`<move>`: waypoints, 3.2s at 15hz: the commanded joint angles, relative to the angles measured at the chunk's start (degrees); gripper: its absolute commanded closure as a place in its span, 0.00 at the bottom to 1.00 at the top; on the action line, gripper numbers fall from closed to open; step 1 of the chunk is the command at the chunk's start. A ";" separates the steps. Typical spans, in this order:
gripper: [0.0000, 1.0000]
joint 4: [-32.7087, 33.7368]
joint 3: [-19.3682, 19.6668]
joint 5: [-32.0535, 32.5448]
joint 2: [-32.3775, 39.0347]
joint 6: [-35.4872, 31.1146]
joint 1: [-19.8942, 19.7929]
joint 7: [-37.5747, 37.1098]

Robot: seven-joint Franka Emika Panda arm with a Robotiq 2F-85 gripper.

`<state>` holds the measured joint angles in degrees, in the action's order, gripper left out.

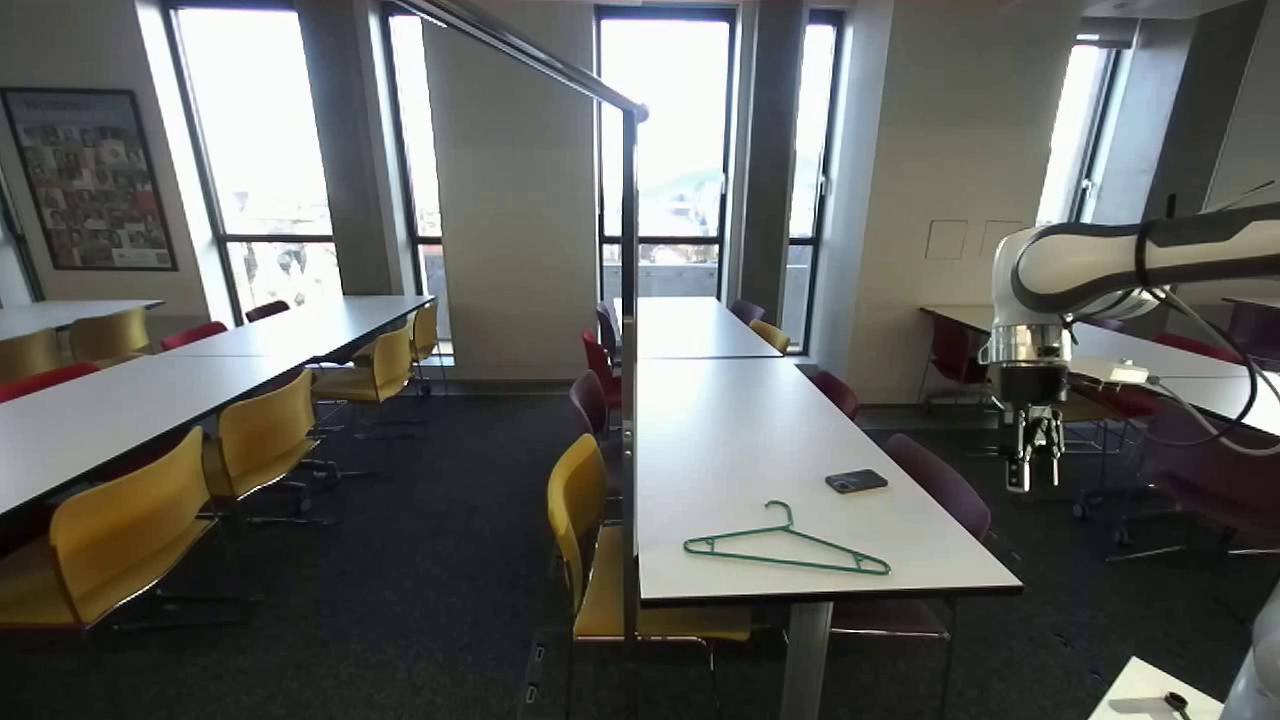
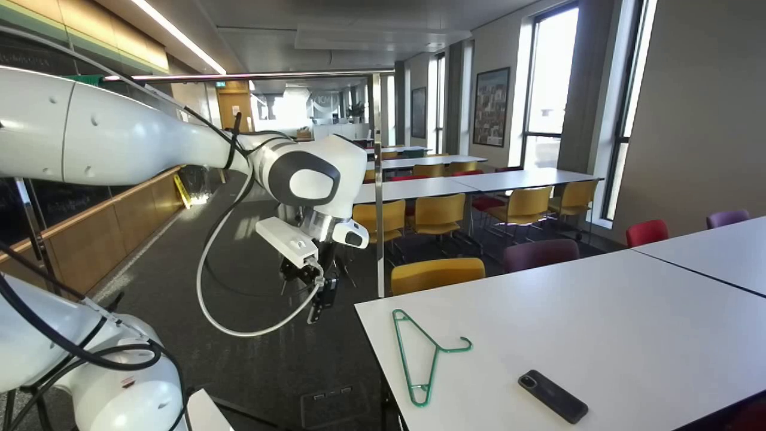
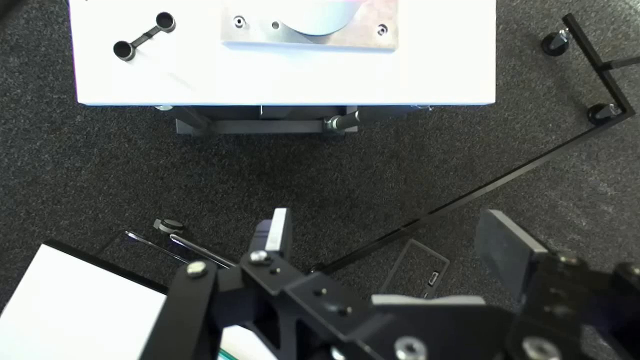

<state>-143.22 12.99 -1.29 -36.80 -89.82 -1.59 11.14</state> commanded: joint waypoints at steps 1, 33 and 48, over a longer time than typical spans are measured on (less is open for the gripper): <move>0.00 0.08 -1.17 -0.55 0.23 0.09 -1.44 0.70; 0.00 3.84 -4.17 6.88 14.87 -41.24 6.20 24.61; 0.00 10.86 -5.61 -2.83 32.75 -50.64 5.08 42.85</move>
<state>-132.41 9.83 -3.93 -4.06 -140.59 5.93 53.92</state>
